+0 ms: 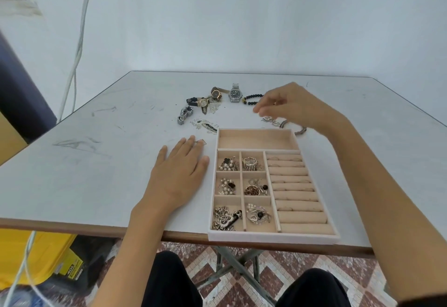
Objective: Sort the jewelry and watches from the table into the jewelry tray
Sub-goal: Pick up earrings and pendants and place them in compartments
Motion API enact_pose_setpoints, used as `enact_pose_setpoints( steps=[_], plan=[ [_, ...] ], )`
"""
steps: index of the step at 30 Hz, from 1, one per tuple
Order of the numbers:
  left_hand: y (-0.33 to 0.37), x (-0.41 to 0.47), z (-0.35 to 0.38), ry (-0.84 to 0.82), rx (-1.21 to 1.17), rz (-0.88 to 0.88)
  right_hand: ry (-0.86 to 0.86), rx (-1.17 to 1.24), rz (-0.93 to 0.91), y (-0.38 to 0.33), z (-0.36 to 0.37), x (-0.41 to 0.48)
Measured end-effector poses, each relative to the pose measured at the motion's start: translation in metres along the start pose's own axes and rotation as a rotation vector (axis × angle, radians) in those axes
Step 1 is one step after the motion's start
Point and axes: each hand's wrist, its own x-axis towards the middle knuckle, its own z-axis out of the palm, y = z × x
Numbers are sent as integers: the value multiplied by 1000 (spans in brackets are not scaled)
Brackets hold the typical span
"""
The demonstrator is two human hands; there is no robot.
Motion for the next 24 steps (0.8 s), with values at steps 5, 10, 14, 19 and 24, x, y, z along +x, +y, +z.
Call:
enact_pose_setpoints(
  steps=[5, 10, 14, 19, 24],
  plan=[
    [-1, 1, -1, 26, -41, -7, 204, -172, 201, 50, -2, 35],
    [1, 11, -15, 103, -48, -35, 163, -303, 226, 60, 13, 39],
    [8, 41, -38, 120, -111, -96, 150, -323, 232, 64, 16, 41],
    [44, 91, -43, 88, -159, 41, 94, -217, 203, 69, 15, 41],
    [83, 128, -19, -5, -16, 186, 134, -187, 166, 74, 12, 41]
  ],
)
